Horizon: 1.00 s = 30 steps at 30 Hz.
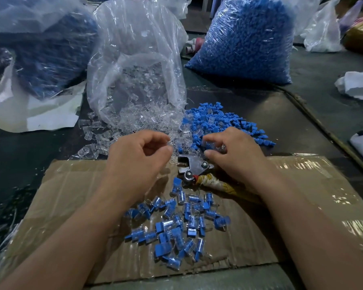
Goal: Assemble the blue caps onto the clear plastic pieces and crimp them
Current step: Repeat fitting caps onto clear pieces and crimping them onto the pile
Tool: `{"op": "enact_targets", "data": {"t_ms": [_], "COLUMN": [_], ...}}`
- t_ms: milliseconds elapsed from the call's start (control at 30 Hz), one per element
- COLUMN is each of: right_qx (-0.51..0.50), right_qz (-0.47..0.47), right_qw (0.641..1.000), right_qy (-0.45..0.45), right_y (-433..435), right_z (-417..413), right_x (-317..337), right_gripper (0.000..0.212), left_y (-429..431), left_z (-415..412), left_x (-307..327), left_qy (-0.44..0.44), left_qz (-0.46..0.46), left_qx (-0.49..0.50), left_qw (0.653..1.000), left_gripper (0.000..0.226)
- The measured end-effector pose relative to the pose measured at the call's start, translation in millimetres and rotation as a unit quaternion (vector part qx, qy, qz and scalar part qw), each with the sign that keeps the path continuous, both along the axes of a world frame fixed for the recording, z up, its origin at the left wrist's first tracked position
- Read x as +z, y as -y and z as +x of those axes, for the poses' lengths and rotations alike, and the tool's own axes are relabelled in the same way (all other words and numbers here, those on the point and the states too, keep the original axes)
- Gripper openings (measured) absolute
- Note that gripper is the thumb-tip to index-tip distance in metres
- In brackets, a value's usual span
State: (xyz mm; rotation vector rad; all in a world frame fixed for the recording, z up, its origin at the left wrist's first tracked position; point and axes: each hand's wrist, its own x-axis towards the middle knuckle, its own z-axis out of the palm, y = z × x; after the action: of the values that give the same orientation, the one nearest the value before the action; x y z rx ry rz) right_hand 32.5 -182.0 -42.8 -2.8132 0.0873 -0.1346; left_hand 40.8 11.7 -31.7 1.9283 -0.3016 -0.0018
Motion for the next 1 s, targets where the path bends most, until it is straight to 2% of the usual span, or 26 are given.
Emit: {"op": "enact_targets", "data": {"t_ms": [100,333,500,600,733,900,1000], "right_qx": [-0.012,-0.011,-0.016,0.029,0.028,0.013,0.024], "right_qz": [0.001,0.011,0.008,0.015,-0.010,0.008,0.025], "right_qw": [1.000,1.000,0.999,0.997,1.000,1.000,0.999], "right_qy": [-0.011,0.021,0.049,0.075,0.002,-0.005,0.032], "right_y": [3.0,5.7,4.9,0.6,0.6,1.6,-1.5], "right_z": [2.2,1.5,1.6,2.3,6.4,6.5,3.8], "right_x": [-2.0,-4.2,-3.8,-3.6,-7.9,-6.5,-6.1], "right_gripper": [0.045,0.011,0.023,0.012,0.027,0.012,0.002], "left_y": [-0.1,1.1,2.1,2.6,1.1,1.1,1.0], "left_z": [0.1,-1.6,-2.4,-2.8,-1.3,-0.2,-0.8], "left_x": [1.3,4.5,6.5,6.9,5.9,6.7,7.9], "left_qy": [-0.026,-0.044,-0.061,-0.067,-0.097,-0.135,-0.150], "left_qz": [-0.028,-0.041,-0.061,-0.065,-0.094,-0.134,-0.148], "left_qx": [-0.008,-0.020,-0.029,-0.034,-0.040,-0.048,-0.053], "left_qw": [0.999,0.998,0.996,0.995,0.990,0.981,0.976], "left_gripper": [0.013,0.013,0.016,0.018,0.019,0.018,0.019]}}
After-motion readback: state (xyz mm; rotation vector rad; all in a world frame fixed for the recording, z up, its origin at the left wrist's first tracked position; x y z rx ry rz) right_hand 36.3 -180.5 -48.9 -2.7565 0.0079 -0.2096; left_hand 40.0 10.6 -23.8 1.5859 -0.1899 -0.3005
